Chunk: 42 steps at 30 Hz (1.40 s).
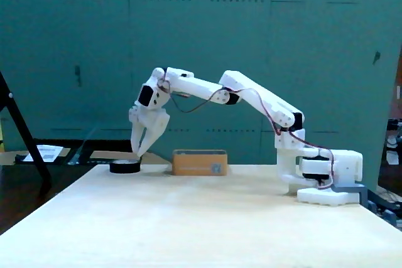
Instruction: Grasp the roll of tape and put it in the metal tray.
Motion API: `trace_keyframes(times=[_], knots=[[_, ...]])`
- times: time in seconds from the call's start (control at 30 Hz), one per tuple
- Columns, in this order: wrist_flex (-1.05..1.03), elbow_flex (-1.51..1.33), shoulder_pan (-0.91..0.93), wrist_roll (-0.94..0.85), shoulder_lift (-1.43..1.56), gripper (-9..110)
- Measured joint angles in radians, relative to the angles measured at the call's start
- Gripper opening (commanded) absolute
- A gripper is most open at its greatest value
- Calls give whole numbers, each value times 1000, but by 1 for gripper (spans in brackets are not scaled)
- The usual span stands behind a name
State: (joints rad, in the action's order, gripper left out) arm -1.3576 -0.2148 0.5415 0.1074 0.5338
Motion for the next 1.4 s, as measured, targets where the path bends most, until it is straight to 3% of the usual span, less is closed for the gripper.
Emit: trace_keyframes(times=[1.4], knots=[[242, 2, -2, 3, -100, 9]])
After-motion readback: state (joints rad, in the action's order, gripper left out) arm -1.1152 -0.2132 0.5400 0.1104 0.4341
